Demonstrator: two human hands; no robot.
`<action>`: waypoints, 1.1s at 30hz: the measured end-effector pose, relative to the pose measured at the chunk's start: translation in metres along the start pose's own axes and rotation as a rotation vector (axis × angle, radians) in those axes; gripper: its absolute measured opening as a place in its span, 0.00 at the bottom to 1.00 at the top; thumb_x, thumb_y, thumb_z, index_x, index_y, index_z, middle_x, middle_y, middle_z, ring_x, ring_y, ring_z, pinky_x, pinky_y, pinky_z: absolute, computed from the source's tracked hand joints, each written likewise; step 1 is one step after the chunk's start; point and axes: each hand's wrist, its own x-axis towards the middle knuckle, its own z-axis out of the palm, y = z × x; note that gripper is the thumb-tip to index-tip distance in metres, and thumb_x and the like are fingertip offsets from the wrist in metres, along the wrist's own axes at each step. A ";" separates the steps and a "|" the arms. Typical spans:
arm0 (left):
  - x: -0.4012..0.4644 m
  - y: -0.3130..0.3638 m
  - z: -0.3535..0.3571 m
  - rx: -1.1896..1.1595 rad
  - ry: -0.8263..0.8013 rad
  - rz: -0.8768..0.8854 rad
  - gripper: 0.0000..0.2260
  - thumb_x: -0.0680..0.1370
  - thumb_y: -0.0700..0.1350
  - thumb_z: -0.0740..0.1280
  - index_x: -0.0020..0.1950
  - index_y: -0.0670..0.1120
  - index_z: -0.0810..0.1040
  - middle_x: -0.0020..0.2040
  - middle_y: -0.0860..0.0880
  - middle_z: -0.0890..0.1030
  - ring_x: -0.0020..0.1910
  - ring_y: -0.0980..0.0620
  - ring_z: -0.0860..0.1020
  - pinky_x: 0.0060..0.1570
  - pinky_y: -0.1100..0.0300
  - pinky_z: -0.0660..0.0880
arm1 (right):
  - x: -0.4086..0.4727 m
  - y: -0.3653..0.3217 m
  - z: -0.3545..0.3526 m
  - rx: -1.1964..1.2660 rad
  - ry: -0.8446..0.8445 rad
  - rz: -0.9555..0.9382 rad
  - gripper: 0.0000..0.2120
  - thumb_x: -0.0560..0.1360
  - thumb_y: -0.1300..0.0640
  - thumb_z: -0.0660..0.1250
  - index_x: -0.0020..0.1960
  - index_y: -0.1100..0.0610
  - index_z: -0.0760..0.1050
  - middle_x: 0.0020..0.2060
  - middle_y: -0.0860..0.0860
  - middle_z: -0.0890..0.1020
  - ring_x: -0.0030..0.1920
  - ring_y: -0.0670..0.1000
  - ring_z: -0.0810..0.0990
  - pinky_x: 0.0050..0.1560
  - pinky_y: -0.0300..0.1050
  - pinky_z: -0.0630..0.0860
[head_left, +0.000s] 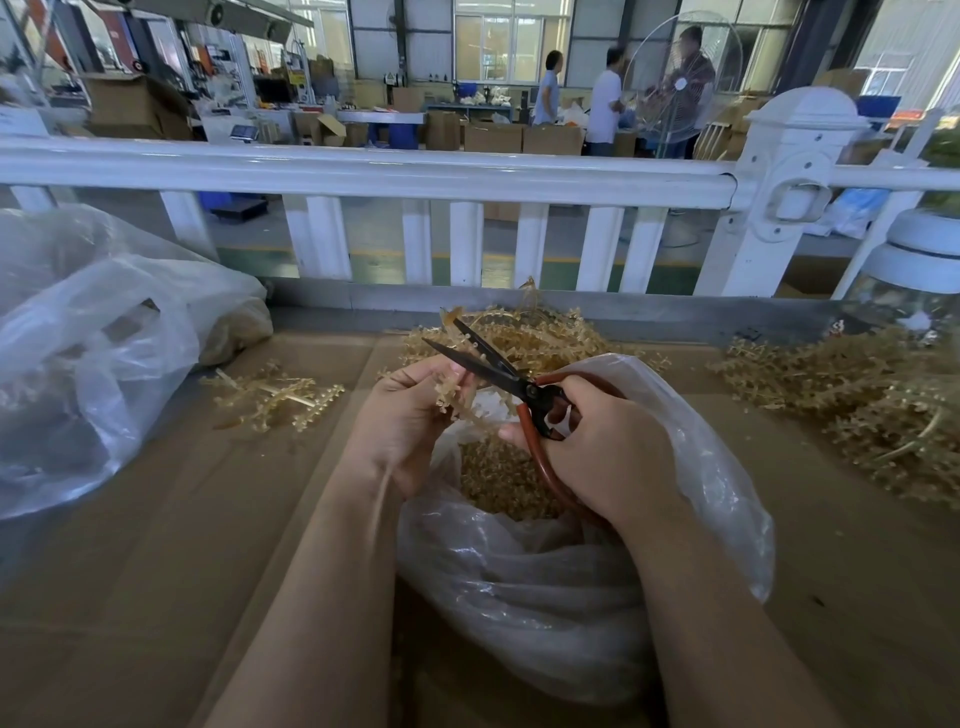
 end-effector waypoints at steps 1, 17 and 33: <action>0.000 0.000 0.000 0.008 -0.002 -0.001 0.04 0.69 0.40 0.70 0.41 0.40 0.82 0.32 0.49 0.79 0.32 0.56 0.74 0.36 0.67 0.75 | 0.000 0.000 0.000 0.003 -0.001 -0.002 0.33 0.65 0.20 0.53 0.42 0.48 0.76 0.34 0.39 0.78 0.35 0.40 0.76 0.37 0.31 0.72; 0.003 -0.001 0.002 0.028 0.018 0.100 0.07 0.76 0.30 0.65 0.47 0.40 0.79 0.41 0.43 0.81 0.38 0.51 0.78 0.41 0.63 0.78 | 0.001 0.000 0.000 0.047 -0.066 0.019 0.33 0.64 0.19 0.55 0.49 0.45 0.77 0.37 0.37 0.76 0.38 0.40 0.75 0.39 0.29 0.69; 0.001 0.001 0.002 0.033 -0.009 0.090 0.12 0.68 0.38 0.70 0.51 0.41 0.78 0.45 0.45 0.82 0.43 0.53 0.80 0.48 0.63 0.77 | 0.000 -0.001 0.002 -0.010 0.004 0.016 0.35 0.64 0.19 0.52 0.46 0.47 0.80 0.36 0.37 0.78 0.35 0.40 0.74 0.37 0.26 0.66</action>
